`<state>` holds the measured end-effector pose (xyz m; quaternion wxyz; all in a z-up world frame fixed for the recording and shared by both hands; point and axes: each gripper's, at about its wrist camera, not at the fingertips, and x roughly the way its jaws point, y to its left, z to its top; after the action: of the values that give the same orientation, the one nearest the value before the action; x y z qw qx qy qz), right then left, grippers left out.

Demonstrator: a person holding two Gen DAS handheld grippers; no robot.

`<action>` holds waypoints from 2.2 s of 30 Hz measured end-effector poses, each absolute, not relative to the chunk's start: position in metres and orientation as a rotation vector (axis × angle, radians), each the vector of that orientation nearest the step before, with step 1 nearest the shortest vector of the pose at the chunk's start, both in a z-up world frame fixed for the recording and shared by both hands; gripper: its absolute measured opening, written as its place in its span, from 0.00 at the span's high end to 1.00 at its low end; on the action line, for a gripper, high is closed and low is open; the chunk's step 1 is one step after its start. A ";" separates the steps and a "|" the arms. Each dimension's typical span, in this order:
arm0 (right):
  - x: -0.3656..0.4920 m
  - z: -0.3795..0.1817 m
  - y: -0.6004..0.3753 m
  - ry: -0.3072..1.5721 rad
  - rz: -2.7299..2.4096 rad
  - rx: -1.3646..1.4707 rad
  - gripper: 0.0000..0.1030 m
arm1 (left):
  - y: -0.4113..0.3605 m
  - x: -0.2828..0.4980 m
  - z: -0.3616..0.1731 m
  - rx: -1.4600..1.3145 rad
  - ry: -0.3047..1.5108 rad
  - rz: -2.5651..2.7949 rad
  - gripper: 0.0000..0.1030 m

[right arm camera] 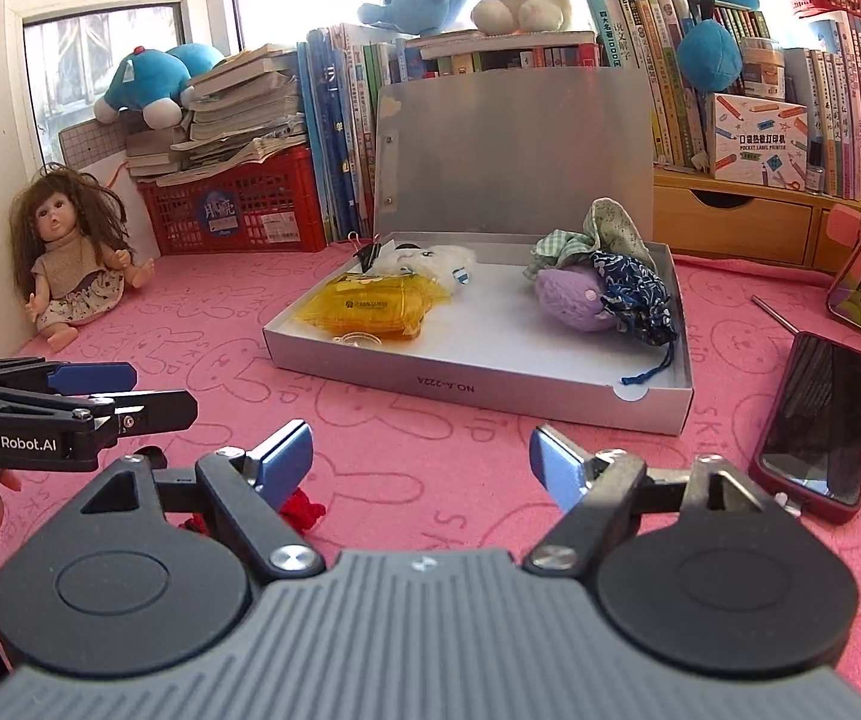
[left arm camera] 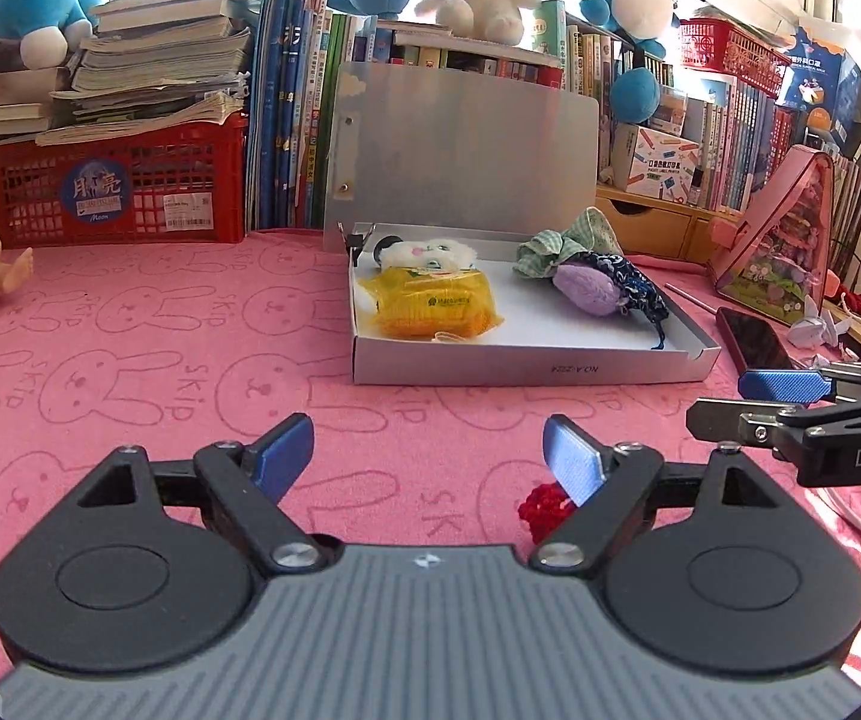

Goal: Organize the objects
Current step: 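Move left tool to the yellow-red knitted strip while right tool approaches a black round lid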

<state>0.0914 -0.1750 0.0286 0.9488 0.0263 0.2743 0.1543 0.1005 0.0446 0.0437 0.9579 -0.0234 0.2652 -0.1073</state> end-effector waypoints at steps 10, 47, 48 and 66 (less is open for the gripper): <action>0.078 0.011 -0.160 0.590 0.352 0.076 0.15 | 0.047 0.050 0.030 0.004 0.518 -0.194 0.16; 0.045 -0.015 -0.120 0.621 0.417 -0.147 0.39 | 0.041 0.004 -0.003 0.082 0.530 -0.219 0.24; 0.045 -0.015 -0.120 0.619 0.419 -0.148 0.40 | 0.040 0.005 -0.004 0.080 0.532 -0.218 0.24; 0.038 -0.019 -0.118 0.583 0.425 -0.145 0.46 | 0.038 0.010 -0.011 0.069 0.551 -0.211 0.25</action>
<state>0.0380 -0.1184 -0.0187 0.9330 -0.0707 0.2850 0.2080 0.0102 0.0385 -0.0111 0.9562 0.0340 0.2715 -0.1039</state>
